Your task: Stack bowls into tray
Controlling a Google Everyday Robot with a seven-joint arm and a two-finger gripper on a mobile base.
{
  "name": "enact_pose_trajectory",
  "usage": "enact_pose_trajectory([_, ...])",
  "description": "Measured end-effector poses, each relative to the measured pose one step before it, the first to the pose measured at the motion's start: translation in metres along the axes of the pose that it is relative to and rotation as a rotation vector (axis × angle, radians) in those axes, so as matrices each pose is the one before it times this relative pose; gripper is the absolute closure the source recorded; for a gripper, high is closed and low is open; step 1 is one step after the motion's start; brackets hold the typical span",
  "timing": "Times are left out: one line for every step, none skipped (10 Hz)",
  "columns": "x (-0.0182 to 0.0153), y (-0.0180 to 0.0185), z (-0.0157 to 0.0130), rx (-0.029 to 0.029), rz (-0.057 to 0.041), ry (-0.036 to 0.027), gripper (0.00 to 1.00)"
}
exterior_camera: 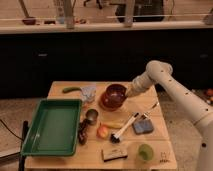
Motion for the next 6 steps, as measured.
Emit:
enact_pose_trajectory([0.00124,-0.00107,0.00428,-0.00067,0.00248,-0.00335,1.0])
enact_pose_trajectory([0.00192,-0.0007,0.00583,-0.00087,0.0067,-0.00375,1.0])
enact_pose_trajectory([0.00148,-0.00049,0.00449,-0.00087,0.00622,-0.0026,1.0])
enact_pose_trajectory([0.0015,-0.00029,0.00526,-0.00217,0.00716,-0.00312,1.0])
enact_pose_trajectory([0.00116,-0.00233,0.00541,-0.00167,0.00347,-0.0046,1.0])
enact_pose_trajectory([0.00084,-0.00294,0.00496,-0.00172,0.00276,-0.00488,0.98])
